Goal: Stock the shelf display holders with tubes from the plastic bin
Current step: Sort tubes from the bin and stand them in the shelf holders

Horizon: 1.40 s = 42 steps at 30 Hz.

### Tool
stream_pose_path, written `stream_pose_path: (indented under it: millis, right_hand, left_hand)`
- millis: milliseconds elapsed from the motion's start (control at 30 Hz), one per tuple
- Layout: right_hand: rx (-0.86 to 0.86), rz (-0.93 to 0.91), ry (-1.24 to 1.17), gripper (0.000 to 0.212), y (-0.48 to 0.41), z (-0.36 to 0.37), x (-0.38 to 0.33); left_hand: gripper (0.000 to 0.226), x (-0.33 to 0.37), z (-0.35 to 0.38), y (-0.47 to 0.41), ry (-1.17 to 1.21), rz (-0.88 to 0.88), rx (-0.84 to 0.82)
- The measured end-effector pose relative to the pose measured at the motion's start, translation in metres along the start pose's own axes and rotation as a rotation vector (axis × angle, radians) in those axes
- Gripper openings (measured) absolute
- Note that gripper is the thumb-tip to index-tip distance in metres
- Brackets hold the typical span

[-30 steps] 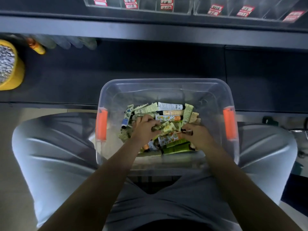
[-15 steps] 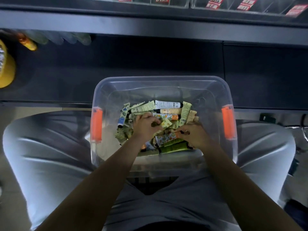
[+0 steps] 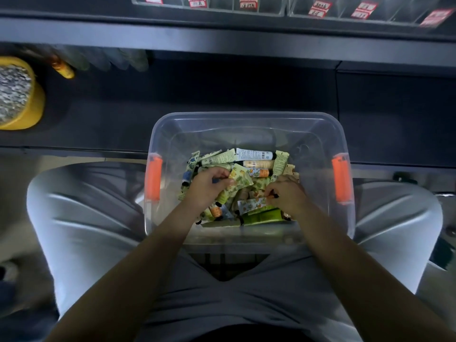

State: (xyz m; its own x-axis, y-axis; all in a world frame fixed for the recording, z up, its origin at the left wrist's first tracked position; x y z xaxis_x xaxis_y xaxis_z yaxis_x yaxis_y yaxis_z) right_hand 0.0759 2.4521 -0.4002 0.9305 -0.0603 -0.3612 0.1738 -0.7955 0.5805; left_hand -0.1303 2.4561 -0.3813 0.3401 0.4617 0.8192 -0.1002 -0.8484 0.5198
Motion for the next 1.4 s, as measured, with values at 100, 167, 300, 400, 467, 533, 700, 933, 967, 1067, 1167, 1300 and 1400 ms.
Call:
stream_pose_path:
  millis: [100, 167, 300, 400, 467, 533, 700, 933, 967, 1067, 1167, 1300, 1400]
  right_hand:
    - [-0.001, -0.047, 0.011, 0.018, 0.002, -0.001, -0.005]
    - [-0.011, -0.061, -0.014, 0.016, 0.004, -0.001, -0.009]
    - [-0.041, -0.013, -0.245, 0.022, 0.01, -0.002, -0.011]
    - [-0.032, 0.028, -0.539, 0.037, 0.019, -0.008, -0.009]
    - [0.04, 0.046, -0.714, 0.034, 0.029, -0.018, -0.008]
    - [0.128, 0.067, -0.86, 0.029, 0.04, -0.03, -0.008]
    - [0.229, 0.088, -1.18, 0.025, 0.062, -0.049, -0.019]
    - [0.295, -0.078, -1.465, 0.013, 0.078, -0.104, -0.066]
    - [0.304, -0.098, -1.472, 0.013, 0.079, -0.113, -0.072]
    - [0.331, -0.201, -1.43, 0.019, 0.084, -0.141, -0.091]
    - [0.367, -0.285, -1.387, 0.019, 0.09, -0.169, -0.107]
    - [0.383, -0.354, -1.361, 0.019, 0.095, -0.2, -0.122]
    - [0.365, -0.387, -1.413, 0.017, 0.097, -0.219, -0.13]
  left_hand:
    - [0.011, 0.011, -0.002, 0.009, 0.077, 0.035, 0.024]
    - [0.01, 0.017, -0.004, 0.017, 0.108, 0.035, 0.054]
    - [0.009, 0.024, -0.011, 0.035, 0.262, 0.012, 0.124]
    - [0.01, 0.033, -0.016, 0.047, 0.327, -0.001, 0.148]
    - [0.01, 0.041, -0.019, 0.052, 0.335, 0.028, 0.174]
    - [0.007, 0.051, -0.022, 0.058, 0.331, 0.054, 0.203]
    - [0.005, 0.072, -0.028, 0.072, 0.395, 0.075, 0.219]
    - [0.016, 0.108, -0.041, 0.082, 0.496, 0.147, 0.173]
    - [0.018, 0.116, -0.043, 0.083, 0.51, 0.166, 0.162]
    - [0.021, 0.141, -0.05, 0.085, 0.54, 0.232, 0.139]
    - [0.023, 0.167, -0.058, 0.088, 0.547, 0.31, 0.119]
    - [0.019, 0.2, -0.072, 0.09, 0.549, 0.384, 0.116]
    - [0.014, 0.221, -0.082, 0.09, 0.578, 0.419, 0.108]
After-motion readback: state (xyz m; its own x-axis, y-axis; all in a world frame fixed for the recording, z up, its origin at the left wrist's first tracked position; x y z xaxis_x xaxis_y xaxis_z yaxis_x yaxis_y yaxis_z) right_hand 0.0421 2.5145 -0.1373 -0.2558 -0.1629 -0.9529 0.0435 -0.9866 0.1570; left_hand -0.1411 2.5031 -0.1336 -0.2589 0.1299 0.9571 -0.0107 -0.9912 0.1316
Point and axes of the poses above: each hand's wrist, its own y-axis away from the middle knuckle, its own z-axis out of the palm, x = y × z, the point moved 8 cm from there along -y, towards the middle knuckle
